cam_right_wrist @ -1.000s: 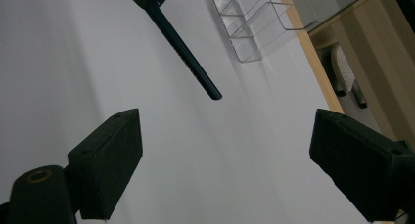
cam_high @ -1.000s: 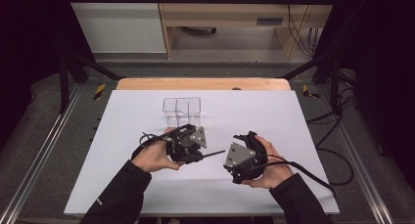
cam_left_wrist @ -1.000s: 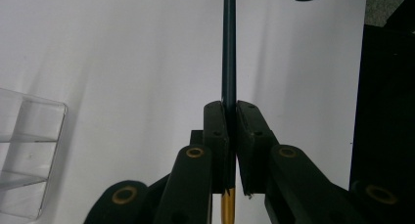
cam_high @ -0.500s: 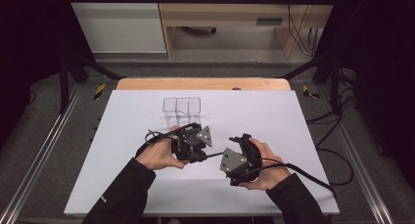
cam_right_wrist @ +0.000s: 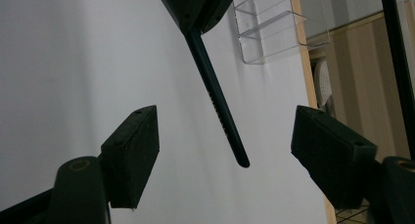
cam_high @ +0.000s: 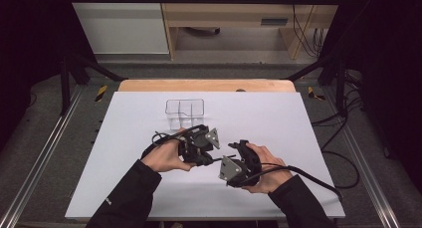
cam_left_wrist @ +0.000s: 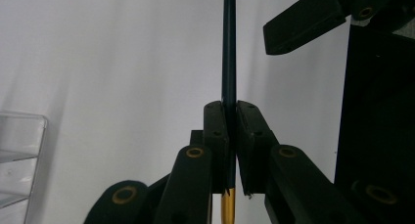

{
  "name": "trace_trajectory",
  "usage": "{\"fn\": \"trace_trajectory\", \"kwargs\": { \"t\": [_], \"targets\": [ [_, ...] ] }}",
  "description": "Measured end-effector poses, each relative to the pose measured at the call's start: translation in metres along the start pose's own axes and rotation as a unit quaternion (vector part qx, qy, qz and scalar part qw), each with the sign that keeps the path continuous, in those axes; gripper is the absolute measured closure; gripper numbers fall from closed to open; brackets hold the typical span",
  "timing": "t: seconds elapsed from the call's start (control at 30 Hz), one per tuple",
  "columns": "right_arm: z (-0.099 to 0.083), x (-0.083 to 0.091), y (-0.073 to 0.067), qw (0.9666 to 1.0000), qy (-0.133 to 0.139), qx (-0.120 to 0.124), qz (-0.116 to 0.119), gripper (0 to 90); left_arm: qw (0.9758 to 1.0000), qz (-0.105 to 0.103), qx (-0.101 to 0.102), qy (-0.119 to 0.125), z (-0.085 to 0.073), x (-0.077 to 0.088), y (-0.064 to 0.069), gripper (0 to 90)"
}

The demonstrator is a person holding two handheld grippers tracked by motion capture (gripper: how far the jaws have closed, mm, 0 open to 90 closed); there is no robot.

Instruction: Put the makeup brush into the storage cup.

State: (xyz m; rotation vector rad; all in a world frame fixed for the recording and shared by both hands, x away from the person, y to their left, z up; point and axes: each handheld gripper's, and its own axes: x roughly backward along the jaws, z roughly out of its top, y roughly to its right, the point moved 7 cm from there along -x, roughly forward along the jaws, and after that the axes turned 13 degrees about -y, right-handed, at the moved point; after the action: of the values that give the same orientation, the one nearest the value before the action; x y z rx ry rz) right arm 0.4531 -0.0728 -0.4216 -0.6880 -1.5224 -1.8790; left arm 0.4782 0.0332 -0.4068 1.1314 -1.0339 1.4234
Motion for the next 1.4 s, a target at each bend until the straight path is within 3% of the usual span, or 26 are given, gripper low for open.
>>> {"fn": "trace_trajectory", "kwargs": {
  "t": [0.6, 0.93, 1.07, 1.17, 1.4],
  "targets": [
    [0.008, -0.006, -0.005, 0.9987, -0.014, 0.049, 0.012, 40.6, 0.9998, -0.013, -0.003, -0.017, 0.001, -0.004, 0.001, 82.7],
    [0.012, -0.007, -0.008, 0.9967, -0.019, 0.079, 0.009, 53.7, 0.9996, -0.017, -0.006, -0.020, 0.003, -0.006, 0.003, 82.7],
    [0.012, -0.008, -0.012, 0.9966, -0.031, 0.075, 0.015, 59.0, 0.9996, -0.019, -0.006, -0.021, 0.003, -0.007, 0.003, 82.7],
    [0.014, -0.009, -0.011, 0.9955, -0.026, 0.091, 0.011, 63.7, 0.9995, -0.021, -0.005, -0.022, 0.004, -0.007, 0.003, 82.7],
    [0.016, -0.009, -0.015, 0.9942, -0.030, 0.102, 0.013, 72.7, 0.9994, -0.022, -0.006, -0.028, 0.004, -0.009, 0.004, 82.8]
  ]
}}
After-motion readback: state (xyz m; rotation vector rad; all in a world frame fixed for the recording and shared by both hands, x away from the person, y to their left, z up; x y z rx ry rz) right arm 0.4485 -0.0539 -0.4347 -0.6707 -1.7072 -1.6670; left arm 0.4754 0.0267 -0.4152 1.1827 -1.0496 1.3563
